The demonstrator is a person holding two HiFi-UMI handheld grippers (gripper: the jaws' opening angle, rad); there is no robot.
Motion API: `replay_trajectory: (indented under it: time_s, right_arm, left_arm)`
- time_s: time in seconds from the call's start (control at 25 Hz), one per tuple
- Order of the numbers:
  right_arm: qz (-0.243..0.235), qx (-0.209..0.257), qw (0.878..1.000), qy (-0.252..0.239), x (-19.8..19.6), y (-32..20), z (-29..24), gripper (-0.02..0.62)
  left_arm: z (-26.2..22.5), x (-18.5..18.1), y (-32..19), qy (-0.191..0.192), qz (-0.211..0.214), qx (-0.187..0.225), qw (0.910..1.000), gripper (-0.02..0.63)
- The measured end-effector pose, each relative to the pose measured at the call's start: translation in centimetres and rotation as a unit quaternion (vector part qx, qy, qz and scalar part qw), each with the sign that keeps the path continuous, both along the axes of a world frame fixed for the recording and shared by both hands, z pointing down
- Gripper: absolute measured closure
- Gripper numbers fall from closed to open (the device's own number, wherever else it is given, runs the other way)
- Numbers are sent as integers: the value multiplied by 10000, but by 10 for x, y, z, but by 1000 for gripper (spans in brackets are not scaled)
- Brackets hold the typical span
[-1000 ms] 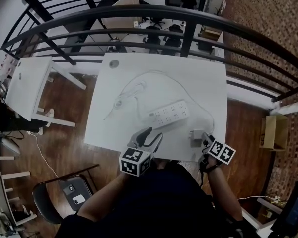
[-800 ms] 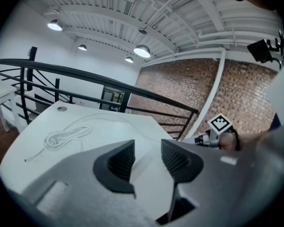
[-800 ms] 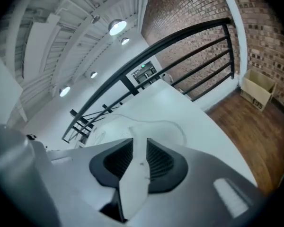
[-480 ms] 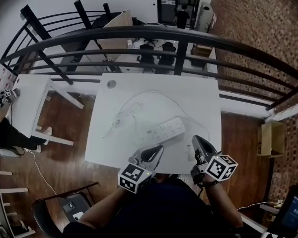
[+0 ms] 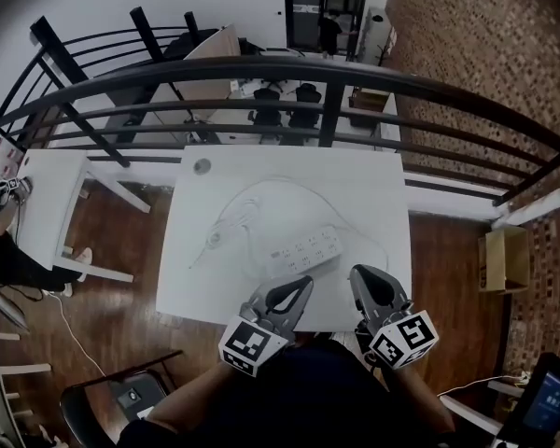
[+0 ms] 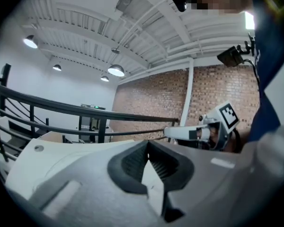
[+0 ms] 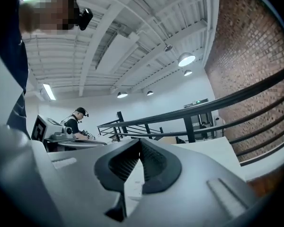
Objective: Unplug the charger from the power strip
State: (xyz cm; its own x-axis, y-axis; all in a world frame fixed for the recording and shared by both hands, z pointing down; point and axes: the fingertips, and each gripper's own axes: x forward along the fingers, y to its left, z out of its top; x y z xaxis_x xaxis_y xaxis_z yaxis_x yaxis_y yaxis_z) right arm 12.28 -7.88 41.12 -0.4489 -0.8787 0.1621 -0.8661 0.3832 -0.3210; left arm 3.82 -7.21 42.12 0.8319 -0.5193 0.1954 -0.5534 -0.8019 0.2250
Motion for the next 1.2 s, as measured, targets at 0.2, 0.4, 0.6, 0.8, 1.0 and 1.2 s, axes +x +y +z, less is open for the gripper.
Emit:
replay_trajectory:
  time_s: [0.2,0.4,0.6,0.8,1.0,1.2]
  right_arm:
    - [103,-45,9999,-21,6,3,3,584]
    - [134,16,9999,-53,6,4,2,584]
    - [111,24,9999,-59,2,4,2,584]
    - [72,-3,9999,-81,-3,3,4,584]
    - [74,-28,9999,-71,-2,2,4,584]
    - [65,1,10000,-49,-3,1,3,584]
  left_arm:
    - [4,6,3,-26,121,-34,9999,600]
    - [2,7,2,-86,164,91,9998,600]
    - [-1,9,3,-152,231,208,9994,600]
    - [3,6,4,-147,219,171,9995,600]
    - [7,5,5,-165,210,128,9996,600]
    - [3,5,6,-233,250,84,9994,600]
